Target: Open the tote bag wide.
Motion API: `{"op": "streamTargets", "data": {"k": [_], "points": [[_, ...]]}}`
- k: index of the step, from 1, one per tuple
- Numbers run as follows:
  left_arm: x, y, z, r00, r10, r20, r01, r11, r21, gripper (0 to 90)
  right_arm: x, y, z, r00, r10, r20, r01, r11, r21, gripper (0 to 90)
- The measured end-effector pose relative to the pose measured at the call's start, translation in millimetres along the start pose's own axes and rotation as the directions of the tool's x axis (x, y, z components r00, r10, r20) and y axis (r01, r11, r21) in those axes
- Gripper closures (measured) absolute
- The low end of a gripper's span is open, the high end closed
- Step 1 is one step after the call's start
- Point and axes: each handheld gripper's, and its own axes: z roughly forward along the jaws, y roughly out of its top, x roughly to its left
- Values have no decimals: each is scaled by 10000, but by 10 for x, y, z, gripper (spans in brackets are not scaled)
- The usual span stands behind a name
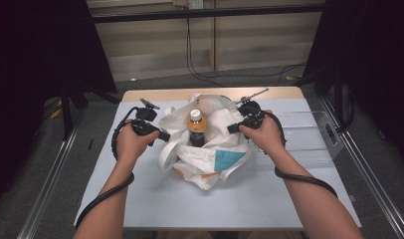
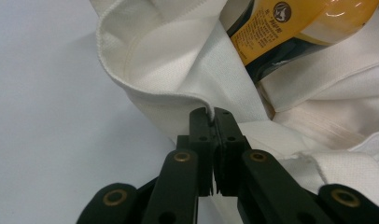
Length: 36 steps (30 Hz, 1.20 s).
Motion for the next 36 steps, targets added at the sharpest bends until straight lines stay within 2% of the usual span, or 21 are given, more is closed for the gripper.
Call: {"op": "streamTargets", "data": {"k": [2, 4, 5, 7, 8, 9, 11, 13, 15, 17, 22, 29, 36], "points": [[10, -3, 1, 9999, 113, 16, -113, 9999, 73, 875, -8, -7, 3, 10000, -26, 18, 26, 10000, -8, 900], [7, -10, 14, 10000, -16, 13, 16, 10000, 12, 875, -24, -17, 17, 9999, -130, 0, 130, 9999, -79, 900], [9, -12, 17, 10000, -29, 12, 29, 10000, 12, 875, -16, -21, 8, 10000, 69, 54, -69, 10000, 56, 900], [12, -14, 24, 10000, 6, 10, -6, 10000, 1, 875, -25, -27, 12, 10000, 69, 20, -70, 10000, 40, 900], [20, -14, 24, 9999, 151, 14, -151, 9998, 110, 875, -26, -29, 13, 10000, 56, 35, -56, 10000, 39, 900], [8, -18, 37, 10000, -41, 8, 41, 10000, -11, 874, -26, -31, 13, 10000, 80, 35, -81, 10000, 44, 900], [13, -22, 48, 10000, -2, 11, 2, 10000, 12, 874, -36, -36, 19, 10000, -40, 36, 40, 10000, -12, 900], [22, -29, 54, 9999, 125, 23, -125, 9999, 72, 872, -32, -40, 16, 10000, 71, 38, -71, 10000, 54, 900], [16, -35, 68, 10000, 26, 22, -26, 10000, -4, 872, -46, -45, 21, 10000, -15, 60, 15, 10000, -10, 900], [22, -39, 73, 10000, 29, 12, -29, 10000, -11, 872, -46, -51, 19, 9999, 127, 87, -128, 9999, 62, 900], [30, -45, 89, 9999, 152, 19, -152, 9998, 125, 872, -67, -76, 38, 9999, 148, 79, -149, 9999, 40, 900], [31, -70, 125, 10000, -45, 86, 44, 10000, 59, 872, -93, -100, 43, 9997, 222, 90, -223, 9997, 120, 900], [34, -94, 169, 10000, 3, 22, -3, 9998, 173, 872, -126, -136, 57, 9996, 263, 128, -266, 9995, 162, 900]]}}
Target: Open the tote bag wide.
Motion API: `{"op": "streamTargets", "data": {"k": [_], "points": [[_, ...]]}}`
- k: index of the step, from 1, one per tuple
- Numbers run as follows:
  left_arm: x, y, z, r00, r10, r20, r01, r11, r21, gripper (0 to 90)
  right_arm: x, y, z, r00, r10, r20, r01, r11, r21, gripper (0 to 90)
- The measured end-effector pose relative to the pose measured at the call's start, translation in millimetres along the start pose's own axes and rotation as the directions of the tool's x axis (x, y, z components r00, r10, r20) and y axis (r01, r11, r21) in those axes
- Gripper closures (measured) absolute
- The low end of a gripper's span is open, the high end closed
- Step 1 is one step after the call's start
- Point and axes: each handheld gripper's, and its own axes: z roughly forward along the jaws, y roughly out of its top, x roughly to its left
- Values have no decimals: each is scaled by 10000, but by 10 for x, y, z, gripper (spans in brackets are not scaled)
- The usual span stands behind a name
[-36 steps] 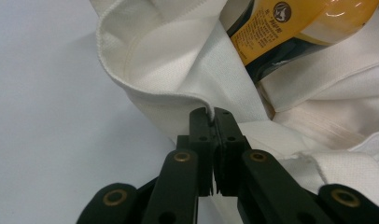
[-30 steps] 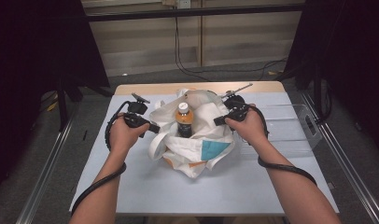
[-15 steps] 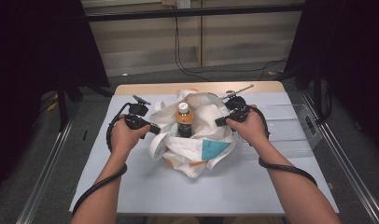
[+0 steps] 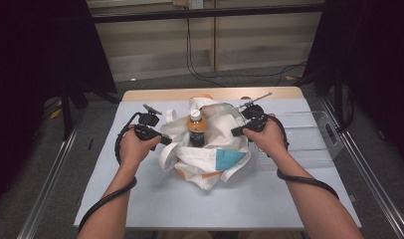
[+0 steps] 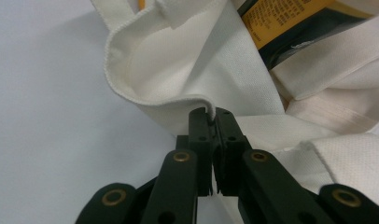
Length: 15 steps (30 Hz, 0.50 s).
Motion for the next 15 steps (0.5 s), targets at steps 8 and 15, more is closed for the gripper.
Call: {"op": "streamTargets", "data": {"k": [8, 15], "points": [[4, -21, 27, 9999, -66, 76, 66, 10000, -17, 872, 3, -3, 7, 10000, -44, 56, 43, 10000, 69, 900], [10, -52, 65, 9999, -102, 52, 102, 9999, 4, 872, -12, -26, 15, 9999, 50, 118, -52, 9999, 140, 900]]}}
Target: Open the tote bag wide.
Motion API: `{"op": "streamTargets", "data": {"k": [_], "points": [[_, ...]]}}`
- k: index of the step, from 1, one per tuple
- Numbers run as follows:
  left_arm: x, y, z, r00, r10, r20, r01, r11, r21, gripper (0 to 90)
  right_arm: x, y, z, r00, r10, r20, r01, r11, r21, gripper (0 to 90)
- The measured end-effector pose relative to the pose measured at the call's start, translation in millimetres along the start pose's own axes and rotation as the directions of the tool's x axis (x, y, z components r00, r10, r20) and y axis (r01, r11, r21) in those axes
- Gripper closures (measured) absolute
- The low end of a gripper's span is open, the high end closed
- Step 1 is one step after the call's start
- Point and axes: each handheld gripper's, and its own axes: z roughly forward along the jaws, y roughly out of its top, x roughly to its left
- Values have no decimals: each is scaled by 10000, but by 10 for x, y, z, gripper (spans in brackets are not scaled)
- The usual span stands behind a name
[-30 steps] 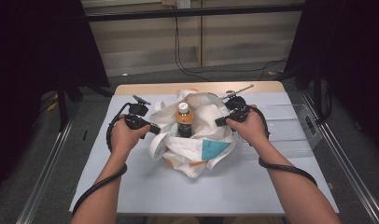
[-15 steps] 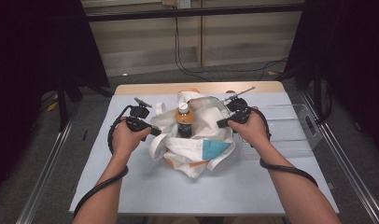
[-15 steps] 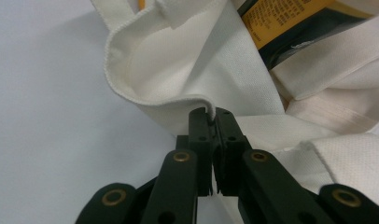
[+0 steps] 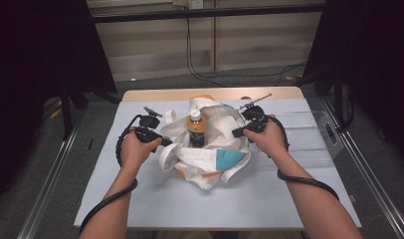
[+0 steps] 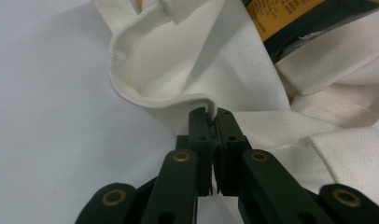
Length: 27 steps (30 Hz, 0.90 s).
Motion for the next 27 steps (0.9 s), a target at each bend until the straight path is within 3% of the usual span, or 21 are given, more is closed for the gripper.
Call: {"op": "streamTargets", "data": {"k": [27], "points": [[30, -96, 99, 9998, -127, 174, 128, 9999, -28, 872, -39, -85, 63, 10000, 96, 24, -97, 9999, 59, 900]]}}
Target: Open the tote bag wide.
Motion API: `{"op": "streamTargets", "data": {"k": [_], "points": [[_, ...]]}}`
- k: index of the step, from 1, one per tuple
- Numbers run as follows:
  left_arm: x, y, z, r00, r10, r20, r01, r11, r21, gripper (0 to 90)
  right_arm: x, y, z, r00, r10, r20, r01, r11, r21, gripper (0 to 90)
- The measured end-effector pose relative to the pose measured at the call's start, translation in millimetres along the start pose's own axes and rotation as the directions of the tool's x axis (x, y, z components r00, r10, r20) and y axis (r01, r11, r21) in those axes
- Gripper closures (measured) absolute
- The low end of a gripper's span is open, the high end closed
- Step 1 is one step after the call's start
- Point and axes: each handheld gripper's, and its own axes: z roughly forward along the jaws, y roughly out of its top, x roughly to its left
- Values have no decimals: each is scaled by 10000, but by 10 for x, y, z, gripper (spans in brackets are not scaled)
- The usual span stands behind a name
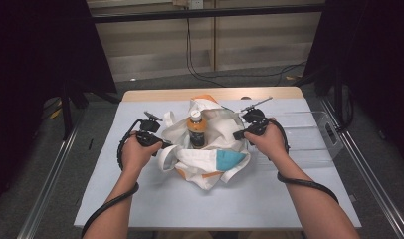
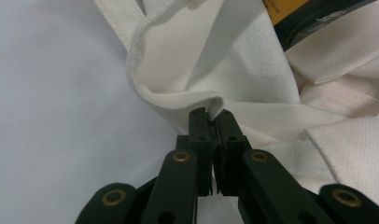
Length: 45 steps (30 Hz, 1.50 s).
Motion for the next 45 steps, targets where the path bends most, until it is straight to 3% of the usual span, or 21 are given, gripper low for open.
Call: {"op": "streamTargets", "data": {"k": [30, 34, 40, 45], "points": [[2, -63, 52, 10000, -92, -13, 91, 10000, -19, 874, 10, -38, 28, 9999, -15, 168, 13, 10000, 80, 900], [4, -44, -2, 10000, -32, -7, 32, 9999, -127, 867, 17, -16, 2, 9995, -232, 204, 232, 9997, -6, 900], [-4, -5, -123, 9999, 51, 134, -46, 9991, -412, 795, 43, 31, -43, 9986, -457, 278, 460, 9989, -101, 900], [-36, 51, -221, 9997, 254, 28, -253, 9982, -544, 675, 64, 60, -53, 9981, -531, 325, 535, 9985, -105, 900]]}}
